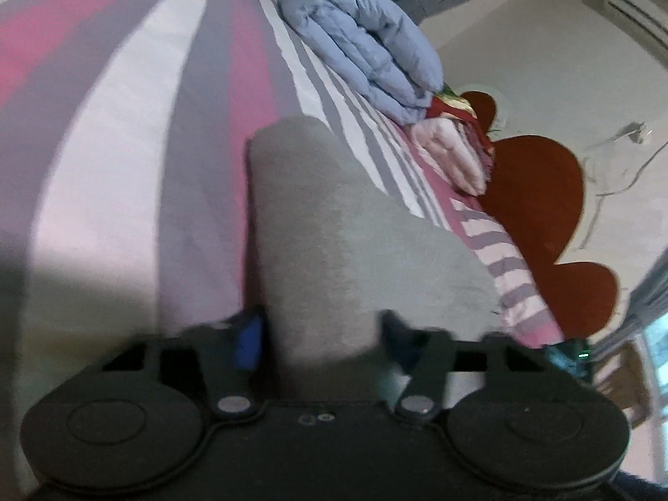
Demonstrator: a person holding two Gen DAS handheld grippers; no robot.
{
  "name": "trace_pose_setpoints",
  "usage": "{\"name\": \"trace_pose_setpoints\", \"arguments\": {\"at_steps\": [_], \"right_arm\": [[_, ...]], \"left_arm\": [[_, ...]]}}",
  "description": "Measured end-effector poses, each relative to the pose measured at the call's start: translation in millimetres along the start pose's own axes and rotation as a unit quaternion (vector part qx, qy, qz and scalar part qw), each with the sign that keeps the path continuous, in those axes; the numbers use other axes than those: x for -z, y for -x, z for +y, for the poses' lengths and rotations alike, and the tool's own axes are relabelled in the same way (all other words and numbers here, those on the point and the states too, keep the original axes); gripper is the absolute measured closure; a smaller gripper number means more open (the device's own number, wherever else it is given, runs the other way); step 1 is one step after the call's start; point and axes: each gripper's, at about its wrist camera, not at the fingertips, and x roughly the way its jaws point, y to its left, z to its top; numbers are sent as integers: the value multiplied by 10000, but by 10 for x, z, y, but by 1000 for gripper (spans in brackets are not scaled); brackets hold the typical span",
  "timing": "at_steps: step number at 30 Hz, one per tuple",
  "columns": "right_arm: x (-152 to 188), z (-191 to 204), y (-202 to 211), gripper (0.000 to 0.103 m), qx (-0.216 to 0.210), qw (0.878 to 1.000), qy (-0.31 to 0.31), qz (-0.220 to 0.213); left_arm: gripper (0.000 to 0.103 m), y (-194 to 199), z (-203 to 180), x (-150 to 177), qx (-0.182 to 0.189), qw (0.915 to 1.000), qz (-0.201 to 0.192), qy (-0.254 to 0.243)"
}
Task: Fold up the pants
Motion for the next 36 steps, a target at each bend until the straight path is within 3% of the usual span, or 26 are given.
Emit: {"name": "trace_pose_setpoints", "arguments": {"at_steps": [4, 9, 13, 16, 18, 19, 20, 21, 22, 23, 27, 29, 30, 32, 36], "right_arm": [[16, -70, 34, 49, -138, 9999, -53, -64], [-133, 192, 97, 54, -539, 9977, 398, -132], [-540, 452, -55, 54, -801, 9935, 788, -162], [-910, 576, -353, 54, -811, 9922, 938, -152], [-1183, 583, -658, 54, -768, 9929, 901, -95], [-1301, 540, -814, 48, -690, 9943, 809, -29], [-1418, 458, -1016, 31, -457, 9959, 775, 41], [-1474, 357, -1147, 23, -36, 9976, 695, 24], [-1508, 248, -1300, 18, 488, 9973, 548, 96], [-1530, 171, -1426, 18, 719, 9959, 482, 269], [-1463, 79, -1453, 15, 600, 9961, 604, 216], [-1426, 53, -1210, 10, 481, 9973, 517, -193], [-1394, 18, -1039, 3, 395, 9972, 477, -423], [-1239, 27, -746, 0, 665, 9928, 675, -728], [-702, 116, -173, 0, 1331, 9751, 1460, -1010]], "left_arm": [[82, -22, 44, 67, 268, 9993, -177, 199], [84, 105, -14, 21, 803, 9940, -677, 307], [84, 146, -43, -311, 795, 9919, -983, 132], [84, 107, 19, -771, 652, 9913, -1140, -38], [83, 2, 77, -1041, 393, 9924, -1164, -126], [70, -95, 135, -1151, 127, 9935, -1118, -145], [65, -231, 195, -1233, -362, 9939, -1031, -157], [55, -387, 245, -1282, -1022, 9907, -884, -178], [50, -497, 286, -1291, -1346, 9879, -720, -268], [46, -558, 291, -1272, -1340, 9872, -758, -422], [35, -578, 187, -1154, -1508, 9815, -974, -665], [21, -403, 76, -996, -1870, 9709, -1228, -852], [5, -321, 9, -892, -2096, 9628, -1355, -1035], [6, -104, -105, -605, -2581, 9435, -1570, -1363], [6, 387, -300, -20, -2936, 9236, -2082, -1321]]}}
